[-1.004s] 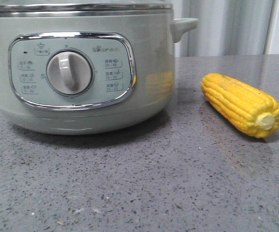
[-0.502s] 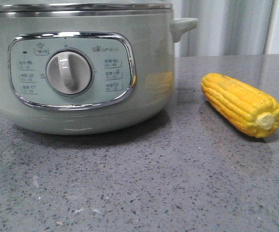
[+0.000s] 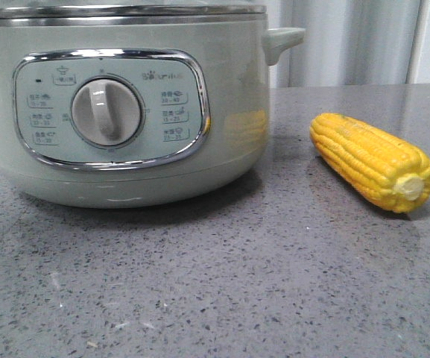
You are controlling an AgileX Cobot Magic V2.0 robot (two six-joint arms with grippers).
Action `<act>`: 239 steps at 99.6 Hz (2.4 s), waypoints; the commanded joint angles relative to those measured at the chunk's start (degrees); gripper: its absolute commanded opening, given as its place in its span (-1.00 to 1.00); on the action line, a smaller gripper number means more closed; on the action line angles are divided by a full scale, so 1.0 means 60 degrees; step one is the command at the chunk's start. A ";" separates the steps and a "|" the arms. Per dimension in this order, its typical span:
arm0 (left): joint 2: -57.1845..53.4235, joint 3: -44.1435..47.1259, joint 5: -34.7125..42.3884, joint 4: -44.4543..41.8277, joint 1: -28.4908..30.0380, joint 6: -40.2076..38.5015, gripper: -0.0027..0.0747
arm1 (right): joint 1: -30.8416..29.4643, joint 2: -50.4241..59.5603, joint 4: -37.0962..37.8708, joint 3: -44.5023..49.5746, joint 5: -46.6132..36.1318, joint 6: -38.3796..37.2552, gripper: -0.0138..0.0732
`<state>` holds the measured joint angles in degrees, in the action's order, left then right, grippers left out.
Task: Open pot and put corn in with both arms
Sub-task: 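Lift the glass lid off the pot with the left gripper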
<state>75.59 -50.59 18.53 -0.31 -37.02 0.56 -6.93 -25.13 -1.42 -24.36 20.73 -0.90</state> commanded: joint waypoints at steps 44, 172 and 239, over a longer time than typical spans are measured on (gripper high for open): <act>0.0400 -0.0367 0.0654 0.0165 -0.0011 -0.0093 0.30 | -0.0058 -0.0121 -0.0007 -0.0324 -0.0772 0.0051 -0.85; -0.0810 -0.1680 0.0598 -0.0061 0.0009 0.0146 -0.94 | -0.0058 -0.0155 -0.0007 -0.0324 -0.0772 0.0051 -0.85; -0.4626 -0.0792 -0.2017 -0.0230 0.4131 0.0547 -0.94 | -0.0058 -0.0155 -0.0007 -0.0324 -0.0772 0.0051 -0.85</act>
<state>52.77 -55.36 -0.60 -0.90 -15.31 3.64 -6.93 -25.22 -1.42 -24.36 20.61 -0.90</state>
